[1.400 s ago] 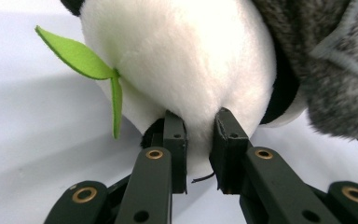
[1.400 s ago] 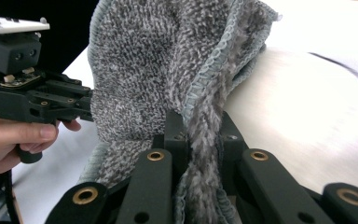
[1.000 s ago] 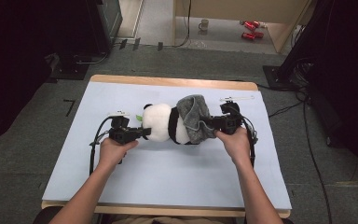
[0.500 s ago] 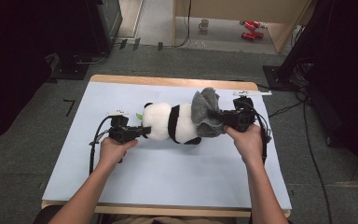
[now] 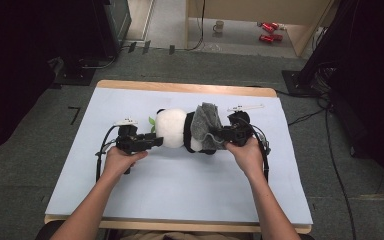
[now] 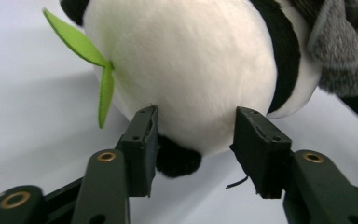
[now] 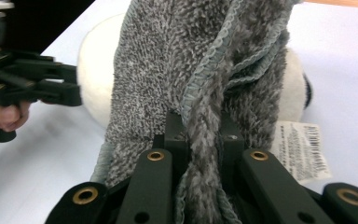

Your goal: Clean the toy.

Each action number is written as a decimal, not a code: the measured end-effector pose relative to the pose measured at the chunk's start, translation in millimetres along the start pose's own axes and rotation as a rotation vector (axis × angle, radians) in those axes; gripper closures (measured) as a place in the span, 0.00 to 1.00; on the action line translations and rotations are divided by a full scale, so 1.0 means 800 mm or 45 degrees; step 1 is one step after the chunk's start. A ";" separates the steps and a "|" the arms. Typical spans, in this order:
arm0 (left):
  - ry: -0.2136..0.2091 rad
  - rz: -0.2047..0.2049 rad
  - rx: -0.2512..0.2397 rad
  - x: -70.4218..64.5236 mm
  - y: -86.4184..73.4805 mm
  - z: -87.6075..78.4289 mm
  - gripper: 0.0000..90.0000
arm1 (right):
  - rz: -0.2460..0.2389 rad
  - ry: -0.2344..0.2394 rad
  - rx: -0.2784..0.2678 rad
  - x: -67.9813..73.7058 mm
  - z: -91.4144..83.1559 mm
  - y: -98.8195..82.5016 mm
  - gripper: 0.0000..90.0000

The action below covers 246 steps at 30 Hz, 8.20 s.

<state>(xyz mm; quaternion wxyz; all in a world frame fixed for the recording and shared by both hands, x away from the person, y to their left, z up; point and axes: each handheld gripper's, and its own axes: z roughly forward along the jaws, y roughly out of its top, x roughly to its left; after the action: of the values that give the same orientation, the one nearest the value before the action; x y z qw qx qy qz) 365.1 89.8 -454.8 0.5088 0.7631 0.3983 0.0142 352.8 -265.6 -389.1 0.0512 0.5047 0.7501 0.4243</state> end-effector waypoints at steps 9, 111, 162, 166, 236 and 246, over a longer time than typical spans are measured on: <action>0.006 0.101 -0.019 0.001 -0.008 0.014 0.41 | 0.029 0.022 -0.020 -0.016 0.004 0.005 0.89; -0.010 -0.296 0.063 -0.004 0.010 0.010 0.75 | 0.096 0.102 -0.216 -0.015 -0.062 0.027 0.89; -0.005 -0.283 0.106 -0.004 0.005 0.002 0.75 | 0.046 0.108 0.011 -0.012 0.004 0.012 0.89; -0.001 -0.280 0.107 -0.003 0.006 0.003 0.75 | 0.074 0.030 -0.001 -0.028 -0.008 0.009 0.89; 0.164 0.284 -0.027 -0.018 -0.004 0.026 0.60 | 0.062 0.035 -0.164 -0.024 0.031 0.034 0.87; 0.067 -0.013 0.087 -0.012 0.017 0.010 0.83 | 0.013 0.118 -0.209 0.008 0.004 0.047 0.88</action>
<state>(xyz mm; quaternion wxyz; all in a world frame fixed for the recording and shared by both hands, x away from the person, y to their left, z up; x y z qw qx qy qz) 370.5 75.3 -444.2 0.4717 0.7774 0.4158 0.0181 378.1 -254.1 -363.3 0.0555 0.4823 0.7119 0.5075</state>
